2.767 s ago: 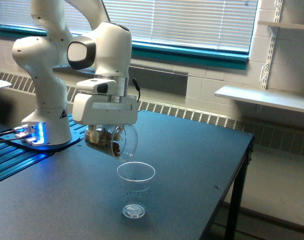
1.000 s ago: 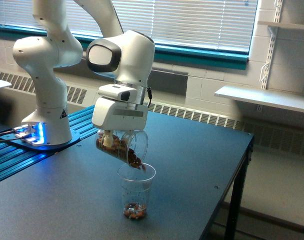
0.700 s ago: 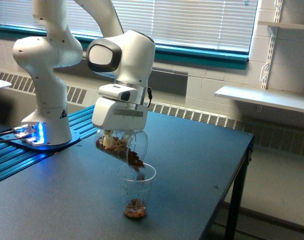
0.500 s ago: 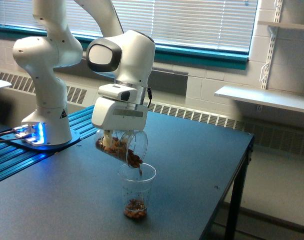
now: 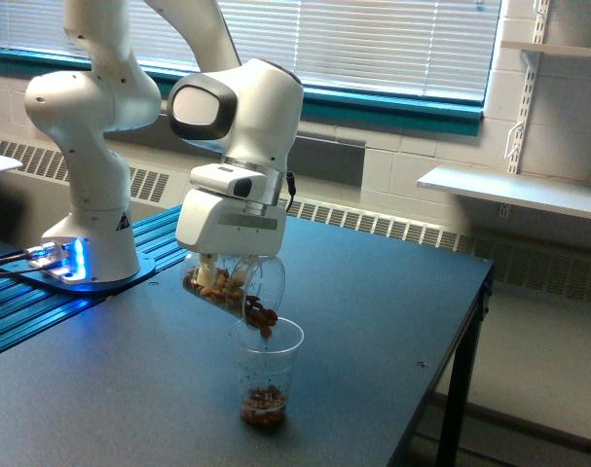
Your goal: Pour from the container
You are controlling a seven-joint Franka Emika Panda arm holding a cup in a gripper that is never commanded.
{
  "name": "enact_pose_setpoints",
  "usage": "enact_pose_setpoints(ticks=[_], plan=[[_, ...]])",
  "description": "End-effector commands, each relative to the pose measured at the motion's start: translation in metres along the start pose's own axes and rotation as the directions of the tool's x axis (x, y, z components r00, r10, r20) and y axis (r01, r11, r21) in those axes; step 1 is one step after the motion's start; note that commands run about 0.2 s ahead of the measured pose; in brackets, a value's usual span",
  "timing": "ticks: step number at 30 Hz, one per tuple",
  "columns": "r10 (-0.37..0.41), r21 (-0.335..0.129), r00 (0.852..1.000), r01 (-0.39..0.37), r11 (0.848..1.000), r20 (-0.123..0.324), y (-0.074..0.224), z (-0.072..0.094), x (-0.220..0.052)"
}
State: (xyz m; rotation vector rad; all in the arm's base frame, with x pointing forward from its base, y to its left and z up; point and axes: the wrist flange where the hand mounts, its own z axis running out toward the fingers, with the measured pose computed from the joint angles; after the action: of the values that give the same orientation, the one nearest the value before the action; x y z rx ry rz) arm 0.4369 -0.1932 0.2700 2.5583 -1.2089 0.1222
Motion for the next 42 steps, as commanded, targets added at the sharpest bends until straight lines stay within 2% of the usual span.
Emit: enact_pose_setpoints(ticks=[1,14,30,42], plan=[[-0.006,-0.022,1.000,0.006,1.000,-0.008,-0.0003,-0.0012,0.0059],[-0.025,-0.047,0.999,0.024,0.999,-0.022,-0.0016,-0.0020,0.0109],[-0.086,-0.085,0.996,0.083,0.993,-0.028,-0.0057,-0.0010,0.0093],[-0.101,-0.095,0.994,0.096,0.991,-0.043,-0.0093,-0.0029,0.0106]])
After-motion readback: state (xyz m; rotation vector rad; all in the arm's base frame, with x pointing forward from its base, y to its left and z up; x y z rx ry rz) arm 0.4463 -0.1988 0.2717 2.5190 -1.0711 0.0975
